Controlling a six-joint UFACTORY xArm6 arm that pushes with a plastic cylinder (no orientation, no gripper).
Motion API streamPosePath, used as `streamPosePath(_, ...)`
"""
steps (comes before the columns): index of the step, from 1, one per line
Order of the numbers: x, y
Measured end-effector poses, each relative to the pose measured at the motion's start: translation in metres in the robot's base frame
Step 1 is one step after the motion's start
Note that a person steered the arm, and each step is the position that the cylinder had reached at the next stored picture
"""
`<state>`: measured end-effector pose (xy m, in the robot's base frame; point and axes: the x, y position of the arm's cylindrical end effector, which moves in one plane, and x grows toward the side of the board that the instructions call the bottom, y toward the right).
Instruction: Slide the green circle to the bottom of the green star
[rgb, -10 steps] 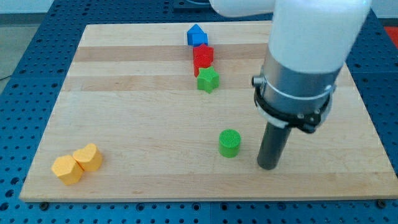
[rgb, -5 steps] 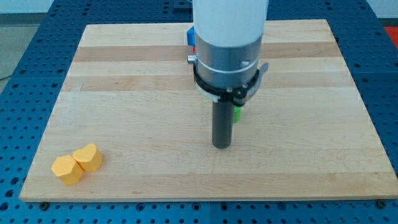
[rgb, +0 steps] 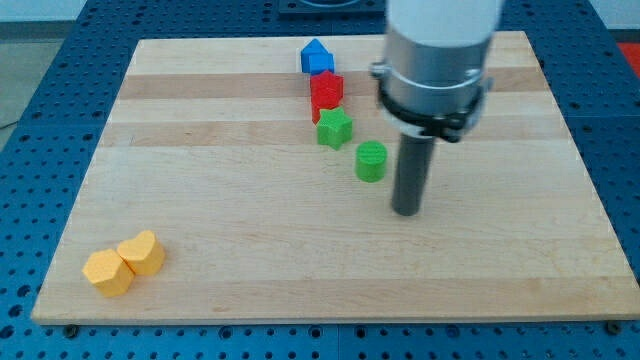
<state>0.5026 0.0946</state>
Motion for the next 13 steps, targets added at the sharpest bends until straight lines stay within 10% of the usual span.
streamPosePath(4, -0.037, -0.086)
streamPosePath(7, -0.036, 0.002)
streamPosePath(13, -0.033, -0.079)
